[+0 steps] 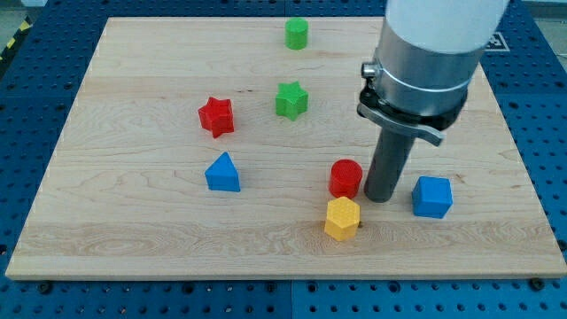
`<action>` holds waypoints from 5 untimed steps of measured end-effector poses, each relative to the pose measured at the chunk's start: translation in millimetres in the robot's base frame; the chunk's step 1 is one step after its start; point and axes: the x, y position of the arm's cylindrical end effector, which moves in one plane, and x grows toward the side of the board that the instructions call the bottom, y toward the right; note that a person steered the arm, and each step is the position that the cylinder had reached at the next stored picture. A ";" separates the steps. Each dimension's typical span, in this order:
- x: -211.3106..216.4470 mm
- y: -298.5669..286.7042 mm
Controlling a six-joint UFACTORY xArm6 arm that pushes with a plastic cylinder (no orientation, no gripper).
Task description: Move the blue cube towards bottom right
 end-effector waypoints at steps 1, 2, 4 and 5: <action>0.0 28.4; 0.0 50.9; 0.0 84.6; 0.0 94.6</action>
